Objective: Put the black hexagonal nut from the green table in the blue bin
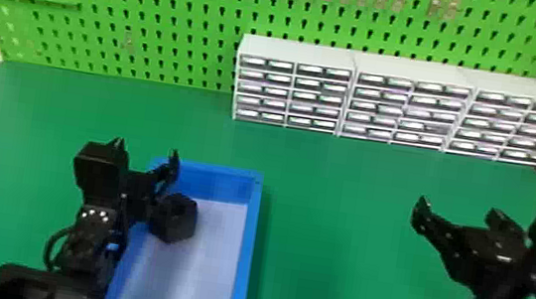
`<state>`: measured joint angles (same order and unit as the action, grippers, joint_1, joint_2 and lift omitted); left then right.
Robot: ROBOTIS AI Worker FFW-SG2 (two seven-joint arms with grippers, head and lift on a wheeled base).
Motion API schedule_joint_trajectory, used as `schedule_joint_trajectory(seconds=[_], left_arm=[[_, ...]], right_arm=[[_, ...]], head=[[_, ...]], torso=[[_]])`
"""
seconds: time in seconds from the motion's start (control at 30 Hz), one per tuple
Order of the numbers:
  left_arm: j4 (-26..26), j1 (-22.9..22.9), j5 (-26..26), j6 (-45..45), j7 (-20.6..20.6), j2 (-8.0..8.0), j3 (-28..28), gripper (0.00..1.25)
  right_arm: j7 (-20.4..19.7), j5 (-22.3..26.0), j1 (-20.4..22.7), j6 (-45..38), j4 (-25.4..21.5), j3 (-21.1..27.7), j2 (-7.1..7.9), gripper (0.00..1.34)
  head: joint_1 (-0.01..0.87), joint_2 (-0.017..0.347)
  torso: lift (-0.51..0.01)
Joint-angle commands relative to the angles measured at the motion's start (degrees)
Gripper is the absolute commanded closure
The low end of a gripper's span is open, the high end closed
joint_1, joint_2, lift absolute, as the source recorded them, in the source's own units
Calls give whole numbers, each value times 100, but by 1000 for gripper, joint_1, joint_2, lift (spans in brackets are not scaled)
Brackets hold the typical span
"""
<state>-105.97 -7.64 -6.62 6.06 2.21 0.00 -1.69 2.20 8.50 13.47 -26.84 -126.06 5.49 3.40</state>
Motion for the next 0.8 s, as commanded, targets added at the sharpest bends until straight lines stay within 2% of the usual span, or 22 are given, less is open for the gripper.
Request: schedule_joint_trajectory(seconds=[0.0, 0.47, 0.77], left_arm=[[-91, -150, -6, 0, -2, -15, 28, 377], [-232, -405, 12, 0, -2, -15, -60, 377], [-232, -344, 29, 0, -2, -15, -104, 380]], right_arm=[[-1, -33, 156, 21, -50, 22, -59, 114], [-9, -59, 331, 21, -85, -22, -103, 114], [-9, -50, 243, 29, -94, -75, -41, 114]], head=[[657, 57], [657, 57], [657, 57]], torso=[[-95], [-95], [-95]])
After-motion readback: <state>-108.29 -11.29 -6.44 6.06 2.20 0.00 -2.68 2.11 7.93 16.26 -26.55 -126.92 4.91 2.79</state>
